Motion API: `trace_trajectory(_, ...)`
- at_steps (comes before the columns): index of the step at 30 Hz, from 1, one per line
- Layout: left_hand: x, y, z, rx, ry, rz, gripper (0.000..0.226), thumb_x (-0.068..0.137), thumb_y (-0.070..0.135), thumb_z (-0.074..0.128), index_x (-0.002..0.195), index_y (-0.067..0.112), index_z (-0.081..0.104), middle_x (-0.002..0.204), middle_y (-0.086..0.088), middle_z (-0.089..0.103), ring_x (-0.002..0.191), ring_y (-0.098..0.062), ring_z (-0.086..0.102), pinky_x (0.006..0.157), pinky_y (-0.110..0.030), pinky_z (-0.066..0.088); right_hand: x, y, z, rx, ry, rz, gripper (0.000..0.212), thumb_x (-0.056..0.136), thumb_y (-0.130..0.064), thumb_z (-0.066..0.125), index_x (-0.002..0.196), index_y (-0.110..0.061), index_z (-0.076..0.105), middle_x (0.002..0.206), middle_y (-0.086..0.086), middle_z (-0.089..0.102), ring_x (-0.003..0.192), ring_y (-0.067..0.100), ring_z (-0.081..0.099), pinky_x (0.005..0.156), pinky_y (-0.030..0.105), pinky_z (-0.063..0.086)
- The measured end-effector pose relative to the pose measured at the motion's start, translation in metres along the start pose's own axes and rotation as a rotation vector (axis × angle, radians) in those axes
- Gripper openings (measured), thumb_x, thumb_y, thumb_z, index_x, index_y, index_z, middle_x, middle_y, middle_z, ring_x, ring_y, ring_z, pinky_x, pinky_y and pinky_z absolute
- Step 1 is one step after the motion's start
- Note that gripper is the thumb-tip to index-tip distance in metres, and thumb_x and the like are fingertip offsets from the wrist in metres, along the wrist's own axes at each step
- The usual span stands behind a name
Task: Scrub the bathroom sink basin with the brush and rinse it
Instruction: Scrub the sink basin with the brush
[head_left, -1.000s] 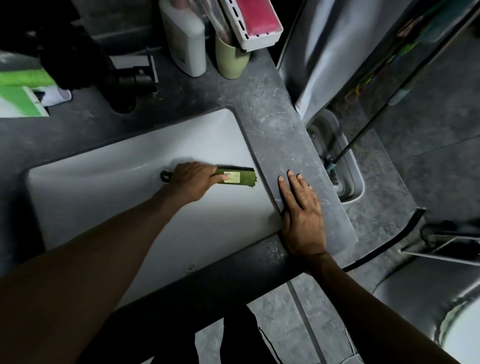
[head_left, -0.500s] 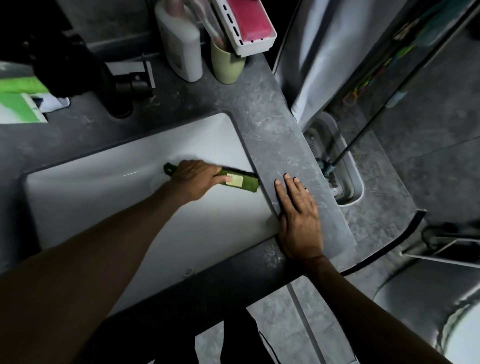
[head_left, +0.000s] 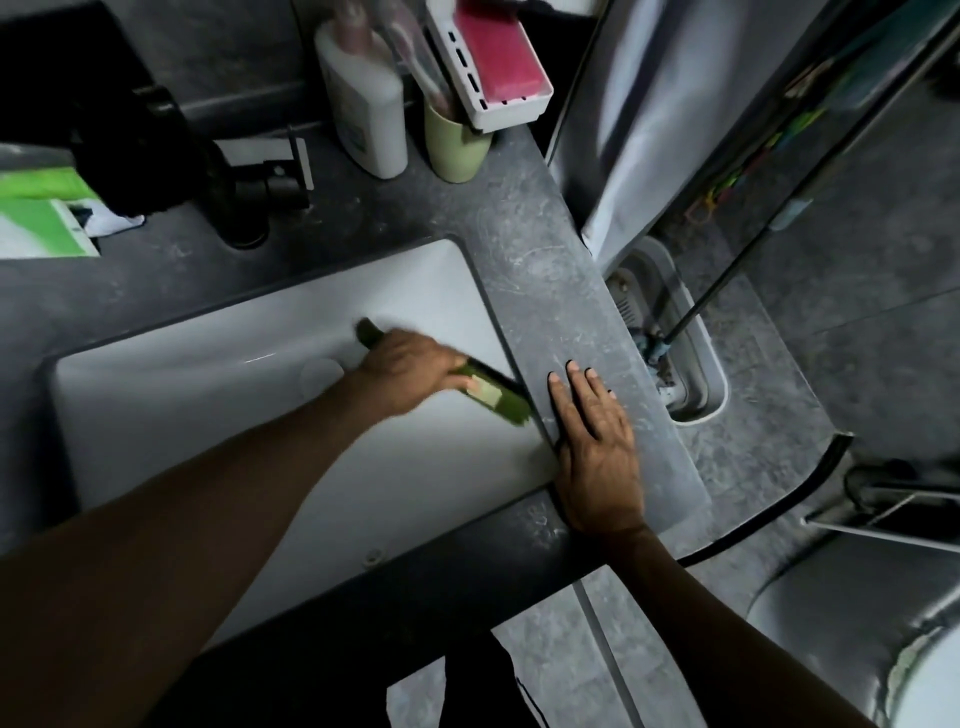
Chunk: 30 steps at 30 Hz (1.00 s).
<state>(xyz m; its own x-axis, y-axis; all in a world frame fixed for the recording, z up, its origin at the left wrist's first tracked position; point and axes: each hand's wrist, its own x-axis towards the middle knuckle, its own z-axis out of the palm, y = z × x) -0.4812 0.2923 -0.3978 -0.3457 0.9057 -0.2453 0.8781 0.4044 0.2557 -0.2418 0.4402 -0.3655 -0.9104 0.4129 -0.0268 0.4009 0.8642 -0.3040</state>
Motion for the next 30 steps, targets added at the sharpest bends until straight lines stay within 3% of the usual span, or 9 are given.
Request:
trace_trajectory(2,-0.003,0.022,0.009,-0.044,0.006,0.205,0.053,0.096,0.067,0.036,0.106,0.024,0.066,0.099,0.003,0.074,0.093,-0.021,0.071,0.084,-0.036,0.051,0.001,0.001,0.0,0.002,-0.004,0.0,0.075,0.087,-0.006,0.054,0.156,-0.021,0.027,0.164,0.0,0.015,0.152,0.019,0.008,0.121,0.047,0.018)
trace_trajectory(4,0.001,0.023,0.007,-0.003,0.027,0.261,0.061,0.094,0.071,0.027,0.102,0.025,0.066,0.091,0.005,0.073,0.084,-0.019,0.071,0.076,-0.034,0.052,0.001,0.001,0.0,0.001,-0.003,0.002,0.075,0.087,-0.006,0.055,0.155,-0.021,0.027,0.164,0.001,0.016,0.152,0.019,0.007,0.122,0.045,0.016)
trace_trajectory(9,0.006,-0.032,-0.006,0.089,0.07,-0.134,0.048,0.099,0.058,0.048,0.121,0.02,0.068,0.106,-0.008,0.074,0.1,-0.03,0.067,0.088,-0.036,0.042,0.0,0.001,0.0,-0.007,-0.001,-0.006,0.077,0.085,-0.004,0.055,0.155,-0.02,0.027,0.164,0.002,0.016,0.152,0.02,0.007,0.122,0.045,0.014)
trace_trajectory(11,0.002,-0.028,-0.005,0.064,0.066,-0.168,0.049,0.099,0.059,0.048,0.123,0.021,0.068,0.108,-0.008,0.074,0.102,-0.029,0.067,0.085,-0.034,0.041,0.0,0.001,0.0,-0.009,-0.004,-0.005,0.076,0.087,-0.005,0.055,0.156,-0.02,0.026,0.164,0.002,0.015,0.152,0.02,0.006,0.123,0.045,0.013)
trace_trajectory(17,-0.007,0.028,0.021,-0.097,-0.063,0.164,0.047,0.099,0.065,0.04,0.106,0.026,0.066,0.103,0.007,0.073,0.097,-0.019,0.069,0.09,-0.037,0.051,0.002,0.0,-0.002,-0.005,-0.017,0.0,0.075,0.087,-0.009,0.054,0.155,-0.021,0.027,0.164,0.002,0.015,0.152,0.019,0.007,0.122,0.045,0.015)
trace_trajectory(20,-0.006,0.0,0.012,-0.076,-0.086,-0.038,0.046,0.099,0.062,0.044,0.118,0.026,0.067,0.115,0.001,0.072,0.109,-0.024,0.066,0.096,-0.036,0.045,0.003,0.0,-0.002,-0.014,-0.03,0.003,0.075,0.088,-0.008,0.055,0.156,-0.021,0.027,0.164,0.001,0.015,0.152,0.018,0.005,0.123,0.043,0.013)
trace_trajectory(22,-0.011,-0.033,0.006,0.081,-0.111,-0.241,0.045,0.102,0.057,0.044,0.124,0.025,0.065,0.118,-0.004,0.07,0.109,-0.027,0.063,0.09,-0.036,0.043,0.002,-0.001,-0.002,-0.02,-0.027,0.01,0.076,0.086,-0.006,0.055,0.155,-0.021,0.027,0.164,0.001,0.015,0.152,0.018,0.005,0.123,0.045,0.014)
trace_trajectory(24,-0.016,-0.041,0.004,0.147,-0.103,-0.309,0.045,0.103,0.058,0.042,0.12,0.024,0.066,0.113,-0.005,0.07,0.104,-0.027,0.064,0.082,-0.036,0.042,0.001,0.0,-0.001,-0.025,-0.021,0.013,0.076,0.086,-0.005,0.055,0.155,-0.021,0.027,0.164,0.001,0.015,0.152,0.018,0.005,0.123,0.045,0.014)
trace_trajectory(30,-0.022,0.038,0.026,-0.167,-0.109,0.025,0.046,0.098,0.064,0.043,0.108,0.027,0.068,0.107,0.003,0.072,0.103,-0.022,0.066,0.087,-0.033,0.042,0.003,0.0,0.0,-0.021,-0.005,0.008,0.074,0.088,-0.009,0.056,0.155,-0.021,0.028,0.164,0.001,0.015,0.152,0.018,0.006,0.123,0.041,0.01)
